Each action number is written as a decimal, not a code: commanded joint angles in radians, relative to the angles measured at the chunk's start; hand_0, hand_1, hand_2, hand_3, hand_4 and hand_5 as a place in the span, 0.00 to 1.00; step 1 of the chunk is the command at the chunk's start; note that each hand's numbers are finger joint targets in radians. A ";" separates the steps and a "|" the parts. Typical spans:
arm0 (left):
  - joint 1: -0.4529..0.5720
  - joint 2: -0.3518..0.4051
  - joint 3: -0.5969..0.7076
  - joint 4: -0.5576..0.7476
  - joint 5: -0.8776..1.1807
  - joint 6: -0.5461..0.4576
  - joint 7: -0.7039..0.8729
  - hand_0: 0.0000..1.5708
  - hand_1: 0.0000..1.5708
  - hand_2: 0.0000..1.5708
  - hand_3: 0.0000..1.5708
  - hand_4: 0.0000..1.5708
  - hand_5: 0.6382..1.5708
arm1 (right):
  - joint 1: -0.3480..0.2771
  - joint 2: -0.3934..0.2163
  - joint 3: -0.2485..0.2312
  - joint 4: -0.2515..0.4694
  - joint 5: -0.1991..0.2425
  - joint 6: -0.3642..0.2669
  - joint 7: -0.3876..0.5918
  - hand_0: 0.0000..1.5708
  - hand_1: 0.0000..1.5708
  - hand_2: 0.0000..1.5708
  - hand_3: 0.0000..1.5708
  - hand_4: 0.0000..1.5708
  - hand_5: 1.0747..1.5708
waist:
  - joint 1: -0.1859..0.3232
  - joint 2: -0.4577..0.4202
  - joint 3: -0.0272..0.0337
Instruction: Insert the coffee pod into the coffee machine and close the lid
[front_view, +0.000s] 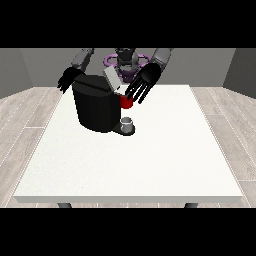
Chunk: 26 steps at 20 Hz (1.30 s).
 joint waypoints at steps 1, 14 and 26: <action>0.052 -0.041 -0.008 0.004 -0.008 0.014 0.004 0.00 0.00 0.00 0.00 0.00 1.00 | 0.029 0.001 0.004 -0.013 -0.003 0.002 0.018 0.00 0.00 0.00 0.00 0.24 1.00 | 0.012 -0.050 -0.0022; 0.133 -0.072 0.047 -0.039 0.055 -0.034 0.001 0.00 0.00 0.00 0.00 0.00 1.00 | 0.145 -0.008 -0.030 0.031 -0.039 0.034 -0.057 0.00 0.00 0.00 0.00 0.28 1.00 | 0.081 -0.171 -0.0024; 0.402 -0.311 0.272 -0.046 0.379 -0.041 -0.064 0.00 0.00 0.00 0.00 0.00 1.00 | 0.222 -0.065 -0.016 -0.026 -0.023 0.066 0.014 0.00 0.00 0.00 0.00 0.25 1.00 | 0.238 -0.440 -0.0035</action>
